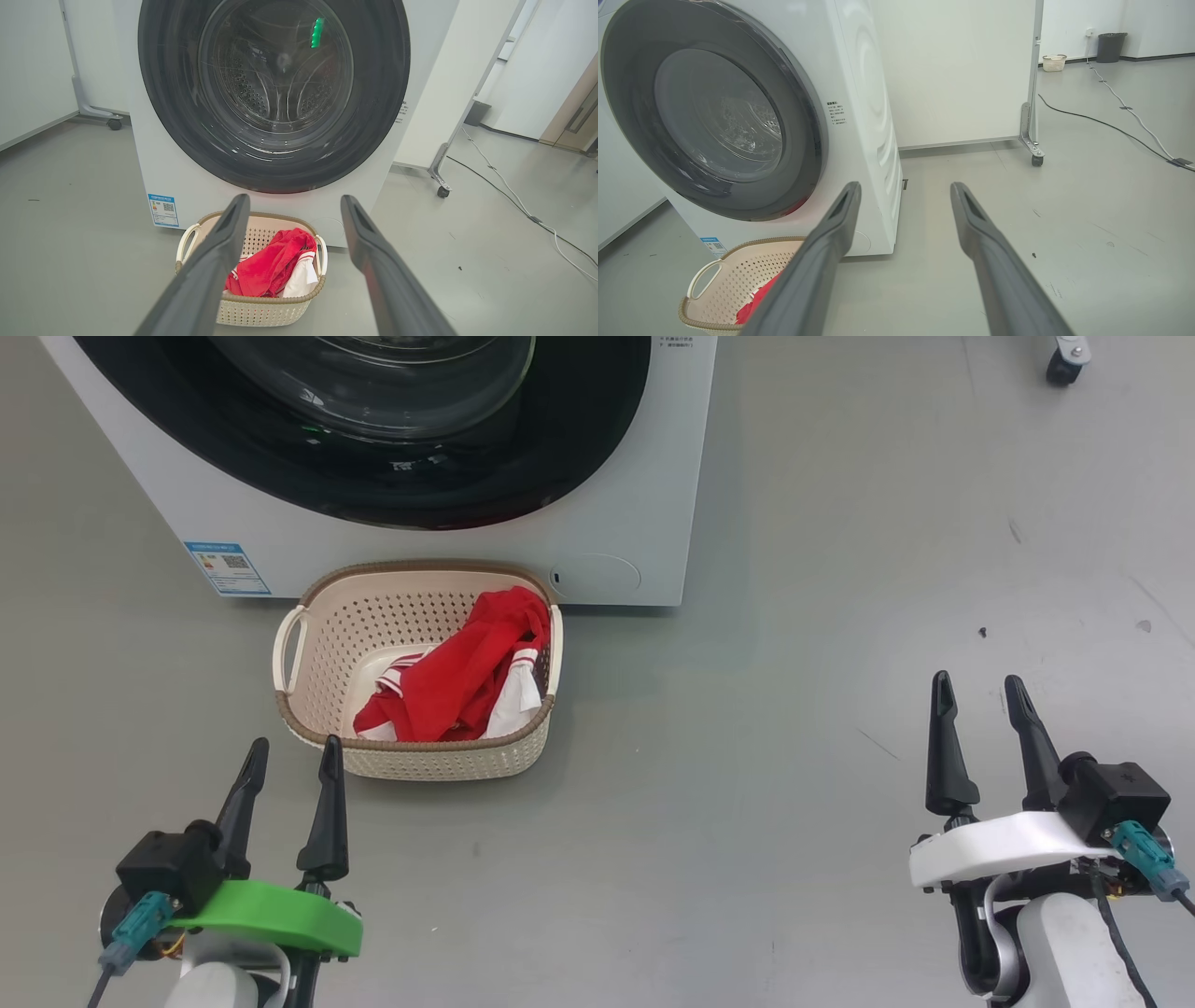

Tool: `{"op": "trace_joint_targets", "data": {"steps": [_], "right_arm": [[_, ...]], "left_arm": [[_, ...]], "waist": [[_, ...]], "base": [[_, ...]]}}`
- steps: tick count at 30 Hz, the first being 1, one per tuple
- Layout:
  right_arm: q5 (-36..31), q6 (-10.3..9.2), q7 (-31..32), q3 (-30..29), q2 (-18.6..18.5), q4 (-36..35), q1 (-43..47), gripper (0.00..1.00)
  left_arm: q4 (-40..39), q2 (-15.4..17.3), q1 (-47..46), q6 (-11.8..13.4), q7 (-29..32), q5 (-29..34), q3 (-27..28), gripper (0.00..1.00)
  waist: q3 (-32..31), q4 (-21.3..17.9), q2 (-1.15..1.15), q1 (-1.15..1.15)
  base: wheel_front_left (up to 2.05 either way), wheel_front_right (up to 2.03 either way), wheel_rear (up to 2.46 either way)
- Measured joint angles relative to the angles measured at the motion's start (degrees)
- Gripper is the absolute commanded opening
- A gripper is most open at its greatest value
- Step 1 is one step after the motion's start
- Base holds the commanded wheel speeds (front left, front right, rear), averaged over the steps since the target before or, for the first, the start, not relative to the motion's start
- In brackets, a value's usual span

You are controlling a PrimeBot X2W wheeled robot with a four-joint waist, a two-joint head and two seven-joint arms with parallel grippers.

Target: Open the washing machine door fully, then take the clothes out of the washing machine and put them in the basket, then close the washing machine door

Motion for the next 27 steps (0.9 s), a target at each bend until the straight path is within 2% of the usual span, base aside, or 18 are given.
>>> {"op": "trace_joint_targets", "data": {"steps": [6,7,15,27], "right_arm": [[0.01,0.00,0.00,0.33,0.00,0.02,0.00,1.00],[0.03,0.01,0.03,0.33,0.10,0.54,0.08,0.00],[0.58,0.05,0.09,0.59,1.02,3.67,2.64,0.00],[9.53,0.13,1.31,0.21,1.01,3.34,2.85,0.00]], "left_arm": [[0.03,0.16,0.00,0.00,0.00,-0.19,-0.26,1.00],[0.58,-0.05,0.06,0.00,0.05,-0.18,-0.31,0.00],[3.50,-0.99,1.58,0.00,0.08,-0.31,-0.99,0.00],[2.92,-1.04,1.71,0.00,1.68,-9.38,-0.53,0.00]], "waist": [[-0.19,-0.21,0.00,0.00],[-0.19,-0.21,0.00,0.00],[-0.22,-0.24,0.00,0.00],[-1.25,-0.43,0.00,0.00]], "base": [[0.00,0.00,0.00],[0.00,0.00,0.00],[0.00,0.00,0.00],[0.00,0.00,0.00]]}}
